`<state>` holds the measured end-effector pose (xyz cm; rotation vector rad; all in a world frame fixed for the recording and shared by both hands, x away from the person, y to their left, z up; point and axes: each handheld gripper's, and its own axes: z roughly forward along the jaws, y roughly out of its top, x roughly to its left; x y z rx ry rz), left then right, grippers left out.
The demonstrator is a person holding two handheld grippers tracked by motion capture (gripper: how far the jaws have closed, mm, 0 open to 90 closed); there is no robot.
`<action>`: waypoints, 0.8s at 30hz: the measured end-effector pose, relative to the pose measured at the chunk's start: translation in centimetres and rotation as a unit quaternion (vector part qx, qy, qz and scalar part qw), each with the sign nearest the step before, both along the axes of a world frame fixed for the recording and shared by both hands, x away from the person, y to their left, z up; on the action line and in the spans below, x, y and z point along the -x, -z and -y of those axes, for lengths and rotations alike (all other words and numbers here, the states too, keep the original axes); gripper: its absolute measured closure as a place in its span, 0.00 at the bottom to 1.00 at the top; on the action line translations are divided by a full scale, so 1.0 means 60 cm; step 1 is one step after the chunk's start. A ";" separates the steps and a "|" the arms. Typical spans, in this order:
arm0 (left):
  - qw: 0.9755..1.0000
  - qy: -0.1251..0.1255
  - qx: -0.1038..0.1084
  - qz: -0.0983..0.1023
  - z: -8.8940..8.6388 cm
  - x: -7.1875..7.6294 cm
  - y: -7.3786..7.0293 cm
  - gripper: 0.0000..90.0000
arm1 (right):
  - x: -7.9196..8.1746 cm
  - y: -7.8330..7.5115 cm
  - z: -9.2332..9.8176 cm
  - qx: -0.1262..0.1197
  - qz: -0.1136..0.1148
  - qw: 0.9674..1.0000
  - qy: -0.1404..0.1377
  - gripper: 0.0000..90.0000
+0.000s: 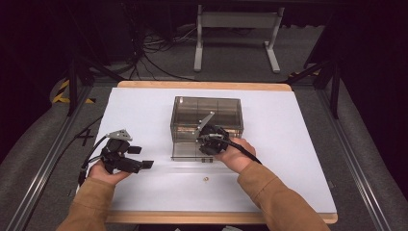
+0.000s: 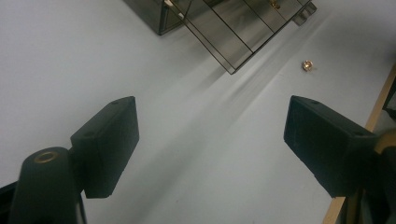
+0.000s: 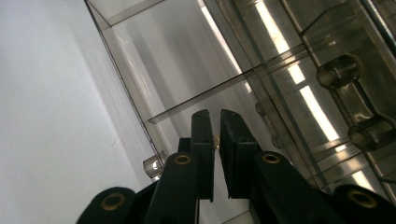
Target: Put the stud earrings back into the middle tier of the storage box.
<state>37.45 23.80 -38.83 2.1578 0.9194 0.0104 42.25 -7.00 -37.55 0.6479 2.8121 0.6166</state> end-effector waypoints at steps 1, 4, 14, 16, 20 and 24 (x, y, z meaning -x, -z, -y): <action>1.000 0.000 0.000 0.000 0.000 0.000 0.000 0.21 | 0.000 0.000 0.000 0.000 0.001 1.000 0.000 0.93; 1.000 -0.001 -0.001 0.000 0.000 0.000 0.000 0.21 | 0.000 -0.002 0.003 -0.004 0.004 1.000 0.000 0.93; 1.000 0.000 -0.001 0.000 0.001 0.000 0.000 0.20 | 0.009 -0.018 0.015 -0.026 0.010 1.000 -0.004 0.91; 1.000 0.000 -0.002 0.000 0.001 0.000 0.001 0.20 | 0.013 -0.024 0.020 -0.038 0.011 0.999 -0.010 0.91; 1.000 0.000 -0.002 0.001 0.001 -0.001 0.001 0.20 | 0.022 -0.034 0.029 -0.054 0.010 0.998 -0.025 0.91; 1.000 0.000 -0.002 0.000 0.002 -0.002 0.001 0.21 | 0.032 -0.039 0.034 -0.063 0.011 0.997 -0.041 0.90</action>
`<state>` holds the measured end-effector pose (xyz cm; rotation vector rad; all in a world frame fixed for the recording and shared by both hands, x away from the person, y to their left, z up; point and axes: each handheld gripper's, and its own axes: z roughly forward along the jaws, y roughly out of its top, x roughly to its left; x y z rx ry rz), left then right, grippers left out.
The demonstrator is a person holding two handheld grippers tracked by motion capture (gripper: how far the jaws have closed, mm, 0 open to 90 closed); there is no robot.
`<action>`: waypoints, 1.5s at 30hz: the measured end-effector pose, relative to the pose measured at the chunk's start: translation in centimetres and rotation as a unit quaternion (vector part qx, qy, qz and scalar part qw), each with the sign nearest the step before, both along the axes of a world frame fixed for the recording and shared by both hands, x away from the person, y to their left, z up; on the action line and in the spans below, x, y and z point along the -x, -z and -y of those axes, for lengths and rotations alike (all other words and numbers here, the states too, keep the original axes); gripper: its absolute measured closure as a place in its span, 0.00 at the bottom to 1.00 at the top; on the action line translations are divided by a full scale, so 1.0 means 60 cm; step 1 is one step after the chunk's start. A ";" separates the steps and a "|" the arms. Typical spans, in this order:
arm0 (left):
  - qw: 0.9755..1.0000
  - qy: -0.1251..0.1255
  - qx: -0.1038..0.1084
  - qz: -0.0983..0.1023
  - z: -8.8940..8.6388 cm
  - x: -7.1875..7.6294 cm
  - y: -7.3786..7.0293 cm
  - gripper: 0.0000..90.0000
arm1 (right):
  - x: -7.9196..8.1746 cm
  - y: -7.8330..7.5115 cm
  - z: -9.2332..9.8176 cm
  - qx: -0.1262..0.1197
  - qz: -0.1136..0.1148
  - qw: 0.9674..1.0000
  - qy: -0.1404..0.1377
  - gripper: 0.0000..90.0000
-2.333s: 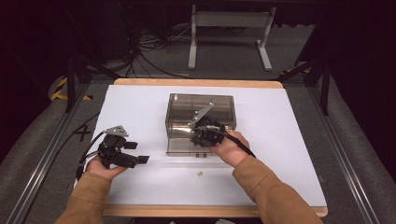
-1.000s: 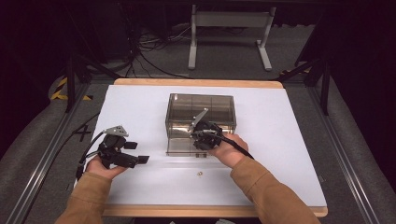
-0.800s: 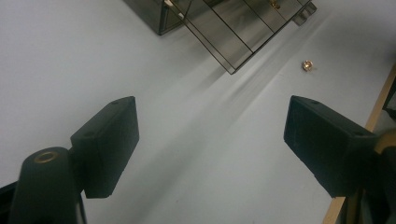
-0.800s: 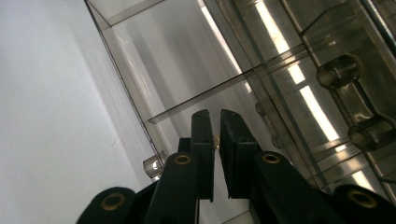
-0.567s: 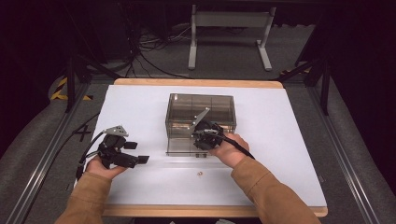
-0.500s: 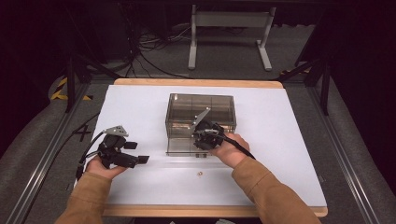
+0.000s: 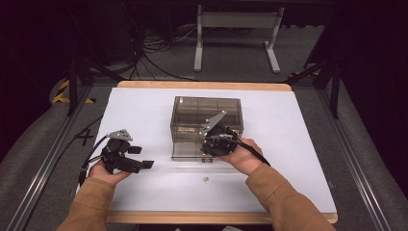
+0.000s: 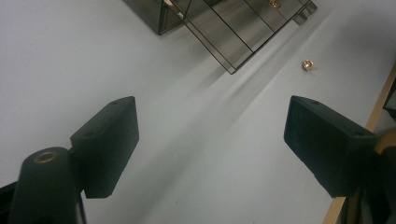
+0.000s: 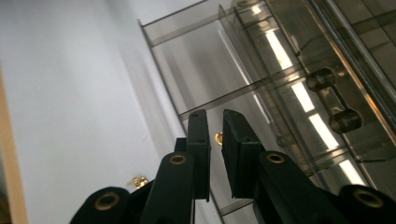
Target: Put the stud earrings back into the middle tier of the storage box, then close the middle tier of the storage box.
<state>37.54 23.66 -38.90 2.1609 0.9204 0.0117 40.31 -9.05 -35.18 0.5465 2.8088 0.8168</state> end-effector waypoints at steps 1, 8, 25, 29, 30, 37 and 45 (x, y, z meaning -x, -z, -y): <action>1.000 0.001 0.000 0.000 0.000 0.000 0.000 0.20 | 0.004 -0.002 0.002 -0.002 0.001 1.000 -0.006 0.90; 1.000 0.003 -0.002 0.000 0.002 0.000 -0.001 0.20 | 0.022 -0.004 0.008 -0.006 -0.001 0.999 -0.033 0.89; 1.000 0.003 0.000 -0.003 0.001 -0.001 0.000 0.20 | 0.047 -0.002 0.007 0.020 -0.010 0.997 -0.075 0.88; 1.000 0.003 0.000 -0.002 0.002 0.000 -0.001 0.20 | 0.053 -0.001 0.006 0.026 -0.007 0.996 -0.085 0.88; 1.000 0.003 0.001 -0.002 0.002 0.000 -0.001 0.20 | 0.055 -0.001 0.006 0.028 -0.009 0.996 -0.085 0.88; 1.000 0.003 0.001 -0.001 0.002 0.000 -0.001 0.20 | 0.061 0.004 0.004 0.035 -0.008 0.995 -0.098 0.88; 1.000 0.003 0.001 -0.002 0.002 -0.001 -0.001 0.20 | 0.064 0.017 0.002 0.041 -0.014 0.994 -0.104 0.87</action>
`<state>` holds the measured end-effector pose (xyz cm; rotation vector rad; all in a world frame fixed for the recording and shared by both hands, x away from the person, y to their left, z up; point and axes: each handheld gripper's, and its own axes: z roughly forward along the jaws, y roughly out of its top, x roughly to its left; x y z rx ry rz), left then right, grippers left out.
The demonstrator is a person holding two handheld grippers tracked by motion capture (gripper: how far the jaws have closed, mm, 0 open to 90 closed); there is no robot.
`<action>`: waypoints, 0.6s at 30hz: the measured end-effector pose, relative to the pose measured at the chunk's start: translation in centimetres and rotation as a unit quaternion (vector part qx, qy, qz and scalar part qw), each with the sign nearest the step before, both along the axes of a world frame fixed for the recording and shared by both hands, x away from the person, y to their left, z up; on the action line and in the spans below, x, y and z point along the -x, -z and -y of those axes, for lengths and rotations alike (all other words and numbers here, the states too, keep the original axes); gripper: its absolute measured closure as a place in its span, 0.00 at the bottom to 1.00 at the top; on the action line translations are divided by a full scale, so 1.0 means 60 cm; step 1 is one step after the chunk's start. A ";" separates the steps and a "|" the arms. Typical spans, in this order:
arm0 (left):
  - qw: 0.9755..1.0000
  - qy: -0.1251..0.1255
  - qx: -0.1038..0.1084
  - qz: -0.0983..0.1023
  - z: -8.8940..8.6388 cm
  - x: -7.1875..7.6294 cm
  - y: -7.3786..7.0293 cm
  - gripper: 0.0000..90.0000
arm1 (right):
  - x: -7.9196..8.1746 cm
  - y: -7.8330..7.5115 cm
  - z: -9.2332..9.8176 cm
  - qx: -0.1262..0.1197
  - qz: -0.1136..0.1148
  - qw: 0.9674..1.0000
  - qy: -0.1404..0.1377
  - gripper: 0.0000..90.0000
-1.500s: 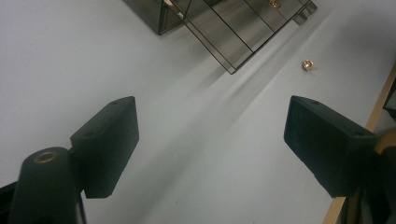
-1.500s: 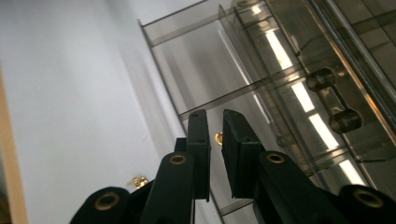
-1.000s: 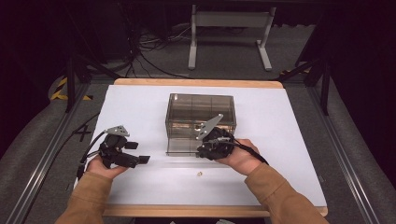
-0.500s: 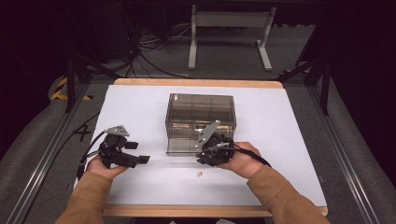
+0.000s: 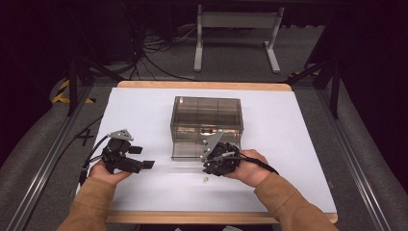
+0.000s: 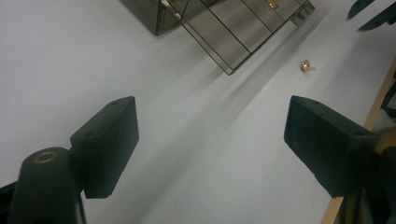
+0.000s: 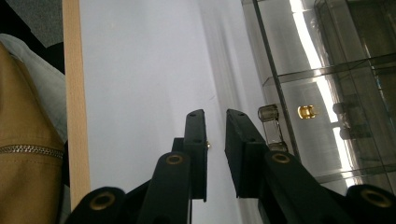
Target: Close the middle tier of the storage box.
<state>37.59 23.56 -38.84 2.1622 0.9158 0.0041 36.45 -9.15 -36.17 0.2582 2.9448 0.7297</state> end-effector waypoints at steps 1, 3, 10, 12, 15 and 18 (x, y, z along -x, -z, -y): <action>1.000 0.000 0.000 0.000 0.000 0.000 0.000 0.20 | 0.000 0.003 -0.001 0.001 0.000 1.000 -0.002 0.87; 1.000 0.000 0.000 -0.001 0.000 0.000 0.000 0.20 | 0.001 0.007 -0.002 0.001 -0.001 1.000 -0.003 0.87; 1.000 -0.001 0.000 0.000 0.000 0.000 0.000 0.20 | 0.004 0.028 -0.008 0.017 -0.006 1.000 -0.007 0.86; 1.000 -0.001 0.000 0.000 0.000 0.001 0.000 0.20 | 0.004 0.033 -0.010 0.020 -0.007 1.000 -0.009 0.86; 1.000 0.000 -0.001 0.000 0.000 0.000 0.000 0.20 | 0.003 0.039 -0.012 0.021 -0.004 1.000 -0.010 0.86; 1.000 0.001 -0.002 0.000 0.000 0.000 0.000 0.20 | 0.003 0.042 -0.014 0.024 -0.008 1.000 -0.007 0.86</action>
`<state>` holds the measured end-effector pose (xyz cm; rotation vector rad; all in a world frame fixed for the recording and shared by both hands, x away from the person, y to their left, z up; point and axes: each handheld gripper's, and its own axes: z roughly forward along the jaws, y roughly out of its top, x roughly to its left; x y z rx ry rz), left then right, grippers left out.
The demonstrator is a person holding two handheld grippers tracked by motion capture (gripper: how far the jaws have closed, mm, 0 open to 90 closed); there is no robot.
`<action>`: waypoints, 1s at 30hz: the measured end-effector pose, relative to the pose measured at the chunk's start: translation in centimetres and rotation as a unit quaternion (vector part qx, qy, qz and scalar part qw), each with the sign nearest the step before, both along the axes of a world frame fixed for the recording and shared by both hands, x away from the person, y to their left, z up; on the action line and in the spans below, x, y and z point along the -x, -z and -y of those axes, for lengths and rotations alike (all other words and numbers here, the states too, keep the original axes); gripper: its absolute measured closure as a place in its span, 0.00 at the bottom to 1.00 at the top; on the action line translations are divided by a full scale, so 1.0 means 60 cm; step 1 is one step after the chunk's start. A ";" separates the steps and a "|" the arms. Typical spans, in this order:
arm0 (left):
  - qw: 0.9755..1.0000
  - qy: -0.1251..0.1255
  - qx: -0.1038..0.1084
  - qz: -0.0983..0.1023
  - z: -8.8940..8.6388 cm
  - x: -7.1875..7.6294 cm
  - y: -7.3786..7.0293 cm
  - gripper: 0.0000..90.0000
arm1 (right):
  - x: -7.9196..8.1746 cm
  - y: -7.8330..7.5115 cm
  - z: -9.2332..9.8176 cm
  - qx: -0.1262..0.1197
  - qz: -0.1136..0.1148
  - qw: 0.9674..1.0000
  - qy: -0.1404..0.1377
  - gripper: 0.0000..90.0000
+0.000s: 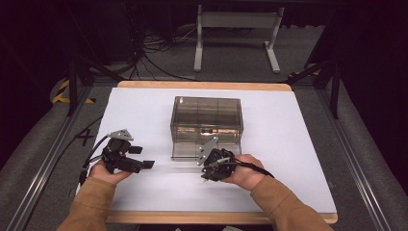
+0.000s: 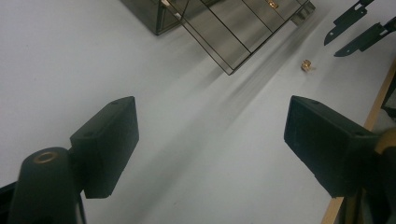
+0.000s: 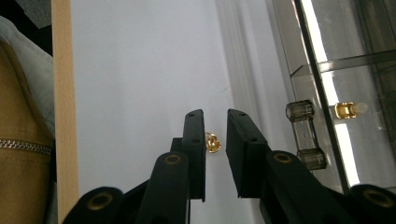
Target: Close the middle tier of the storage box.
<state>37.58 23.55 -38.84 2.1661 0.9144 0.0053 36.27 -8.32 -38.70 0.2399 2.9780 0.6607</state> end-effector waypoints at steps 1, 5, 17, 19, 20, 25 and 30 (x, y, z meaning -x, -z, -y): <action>1.000 -0.001 0.001 0.000 0.000 0.000 0.000 0.20 | -0.001 0.005 -0.002 0.001 0.001 1.000 -0.003 0.86; 1.000 -0.001 0.001 0.000 0.000 0.000 0.000 0.20 | -0.001 0.014 -0.005 0.006 -0.001 1.000 -0.005 0.86; 1.000 -0.001 0.001 0.000 0.000 0.001 0.000 0.20 | 0.000 0.031 -0.015 0.016 -0.006 1.000 -0.012 0.86; 1.000 -0.001 0.002 0.000 0.000 0.001 0.000 0.20 | 0.001 0.034 -0.017 0.019 -0.005 1.000 -0.013 0.87; 1.000 -0.001 0.002 0.000 0.000 0.001 0.000 0.20 | 0.000 0.035 -0.017 0.020 -0.004 1.000 -0.013 0.87; 1.000 -0.001 0.002 0.000 0.000 0.001 0.000 0.20 | -0.001 0.040 -0.020 0.026 -0.004 1.000 -0.012 0.89; 1.000 -0.001 0.002 -0.001 0.000 0.001 0.000 0.20 | -0.002 0.042 -0.021 0.029 -0.002 1.000 -0.010 0.92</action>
